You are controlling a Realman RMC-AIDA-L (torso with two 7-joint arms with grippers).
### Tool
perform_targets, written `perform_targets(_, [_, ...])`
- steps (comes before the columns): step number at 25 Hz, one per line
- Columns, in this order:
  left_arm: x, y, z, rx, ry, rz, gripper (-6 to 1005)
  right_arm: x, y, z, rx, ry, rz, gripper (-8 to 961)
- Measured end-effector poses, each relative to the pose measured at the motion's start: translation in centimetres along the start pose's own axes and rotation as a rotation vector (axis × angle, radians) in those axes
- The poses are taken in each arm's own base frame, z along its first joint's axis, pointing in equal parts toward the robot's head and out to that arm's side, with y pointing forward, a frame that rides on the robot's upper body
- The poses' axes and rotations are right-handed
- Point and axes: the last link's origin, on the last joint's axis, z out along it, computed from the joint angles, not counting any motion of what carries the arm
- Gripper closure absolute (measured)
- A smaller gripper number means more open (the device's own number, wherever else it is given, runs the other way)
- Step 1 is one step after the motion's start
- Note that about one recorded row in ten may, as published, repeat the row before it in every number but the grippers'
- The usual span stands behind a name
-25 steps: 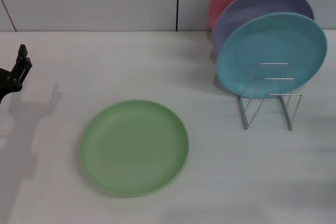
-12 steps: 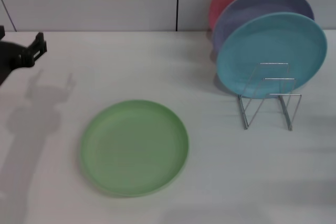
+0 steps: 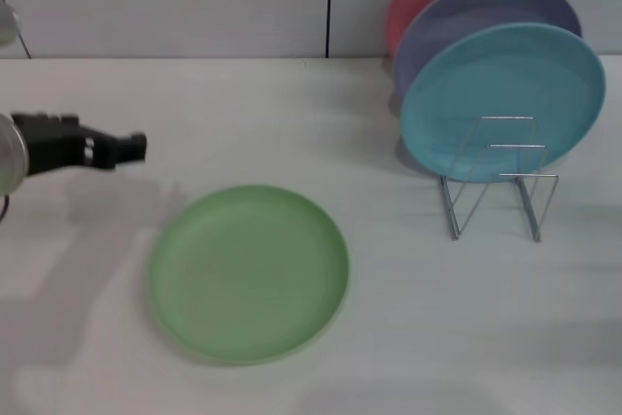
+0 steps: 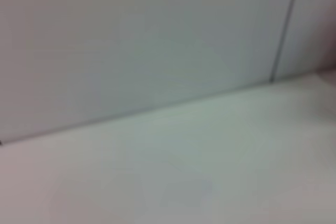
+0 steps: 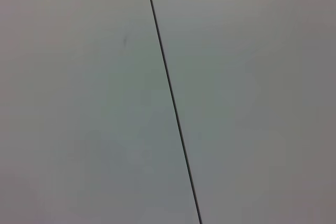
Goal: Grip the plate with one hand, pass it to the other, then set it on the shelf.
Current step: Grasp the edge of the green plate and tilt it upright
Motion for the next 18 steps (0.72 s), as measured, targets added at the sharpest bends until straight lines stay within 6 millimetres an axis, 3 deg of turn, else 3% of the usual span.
perform_targets(6, [-1.6, 2.0, 0.6, -0.059, -0.132, -0.018, 172, 0.0, 0.1, 0.2, -0.003, -0.001, 0.000, 131])
perform_targets(18, [-4.1, 2.7, 2.4, -0.079, -0.272, -0.036, 171, 0.0, 0.2, 0.5, -0.008, 0.002, -0.001, 130])
